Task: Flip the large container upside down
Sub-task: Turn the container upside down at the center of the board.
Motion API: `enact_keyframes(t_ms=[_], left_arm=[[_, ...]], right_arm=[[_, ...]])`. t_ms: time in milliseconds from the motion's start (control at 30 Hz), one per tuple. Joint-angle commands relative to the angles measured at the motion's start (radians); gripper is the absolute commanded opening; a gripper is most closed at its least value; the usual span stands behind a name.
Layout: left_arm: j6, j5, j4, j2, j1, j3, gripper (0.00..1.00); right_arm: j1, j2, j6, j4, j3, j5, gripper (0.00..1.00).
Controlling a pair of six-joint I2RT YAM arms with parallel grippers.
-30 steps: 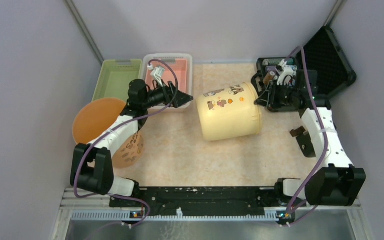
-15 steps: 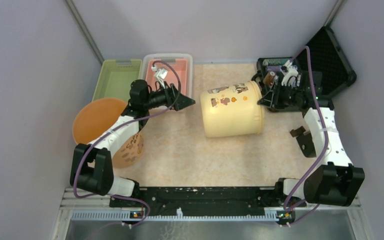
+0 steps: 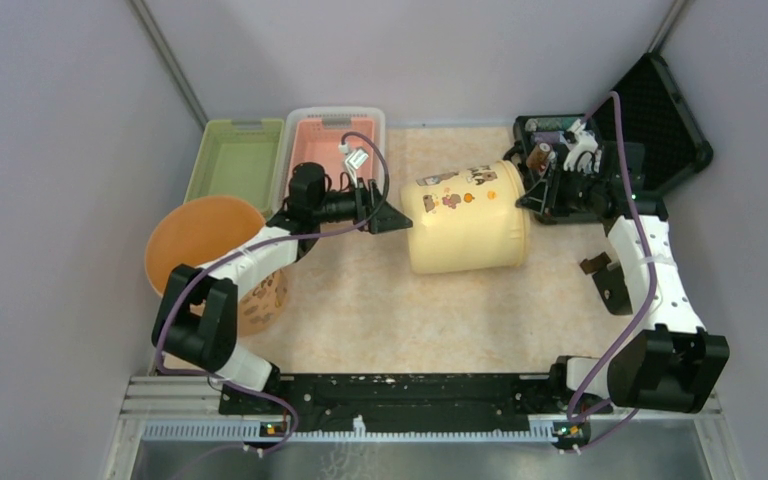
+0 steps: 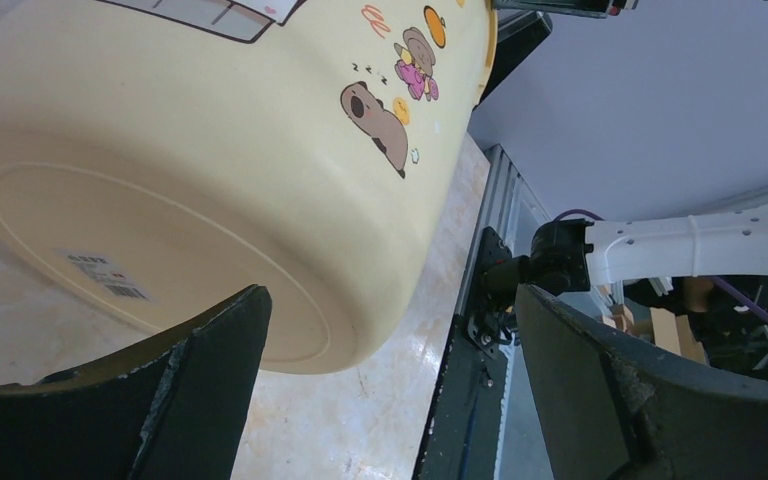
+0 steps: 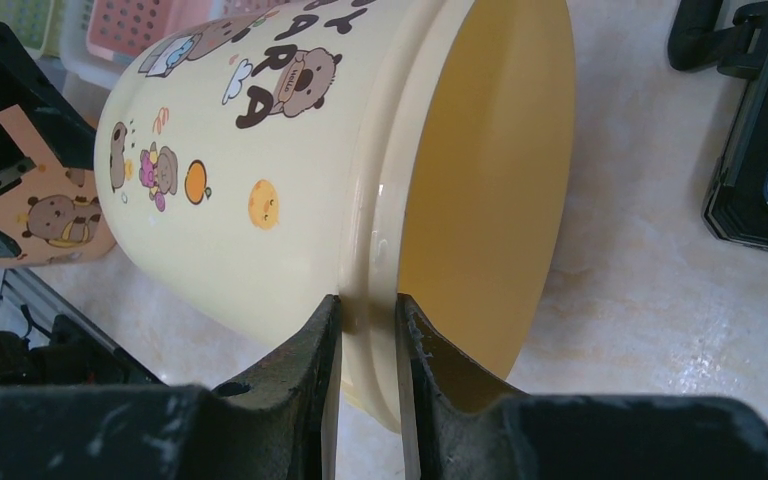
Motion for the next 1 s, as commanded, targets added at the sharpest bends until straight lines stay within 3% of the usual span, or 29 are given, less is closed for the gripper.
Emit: enact_keyframes(t_ms=[0, 300, 967], left_arm=[[0.0, 0.013, 0.027, 0.027, -0.017, 0.055, 0.99], [-0.022, 0.028, 0.033, 0.108, -0.051, 0.127, 0.99], [-0.173, 0.169, 0.218, 0.089, -0.096, 0.187, 0.99]], right_arm=[[-0.011, -0.016, -0.011, 0.014, -0.025, 0.045, 0.08], [-0.011, -0.011, -0.015, 0.009, -0.026, 0.031, 0.08], [-0.011, 0.012, -0.003, -0.015, -0.015, -0.05, 0.08]])
